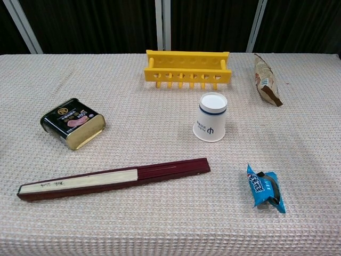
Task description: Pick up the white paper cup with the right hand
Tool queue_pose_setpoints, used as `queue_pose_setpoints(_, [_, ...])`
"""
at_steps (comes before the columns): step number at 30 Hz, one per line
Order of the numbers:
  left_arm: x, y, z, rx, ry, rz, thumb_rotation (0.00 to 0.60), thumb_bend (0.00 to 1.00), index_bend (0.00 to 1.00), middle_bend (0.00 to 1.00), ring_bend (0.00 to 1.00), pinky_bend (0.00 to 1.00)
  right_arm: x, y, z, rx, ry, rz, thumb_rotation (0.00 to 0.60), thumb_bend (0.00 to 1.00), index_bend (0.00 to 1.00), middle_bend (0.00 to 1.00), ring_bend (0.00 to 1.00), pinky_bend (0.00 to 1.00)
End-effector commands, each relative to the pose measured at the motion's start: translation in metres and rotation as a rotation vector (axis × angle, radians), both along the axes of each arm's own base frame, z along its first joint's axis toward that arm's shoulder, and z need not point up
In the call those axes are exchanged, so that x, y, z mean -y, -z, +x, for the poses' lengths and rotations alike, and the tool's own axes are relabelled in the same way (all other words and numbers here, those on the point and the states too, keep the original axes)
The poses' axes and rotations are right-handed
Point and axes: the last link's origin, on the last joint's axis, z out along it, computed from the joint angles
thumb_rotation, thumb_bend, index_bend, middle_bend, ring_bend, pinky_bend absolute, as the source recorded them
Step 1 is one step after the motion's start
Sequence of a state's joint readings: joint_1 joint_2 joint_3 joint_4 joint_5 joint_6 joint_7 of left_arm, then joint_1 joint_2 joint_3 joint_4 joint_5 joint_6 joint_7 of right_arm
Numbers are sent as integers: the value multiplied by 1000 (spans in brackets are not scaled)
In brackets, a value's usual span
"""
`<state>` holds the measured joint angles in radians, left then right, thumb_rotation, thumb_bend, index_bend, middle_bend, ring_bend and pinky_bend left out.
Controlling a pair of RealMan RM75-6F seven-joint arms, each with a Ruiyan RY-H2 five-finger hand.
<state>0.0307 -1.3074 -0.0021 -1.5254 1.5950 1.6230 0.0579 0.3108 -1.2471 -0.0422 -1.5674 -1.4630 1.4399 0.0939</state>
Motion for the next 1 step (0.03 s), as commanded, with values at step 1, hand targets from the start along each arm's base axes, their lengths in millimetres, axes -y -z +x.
queue_pose_setpoints(1, [0, -1, 0, -8, -2, 1, 600, 80, 203, 137, 107, 165, -31, -28, -24, 62, 77, -43, 600, 177, 5, 52, 0, 0])
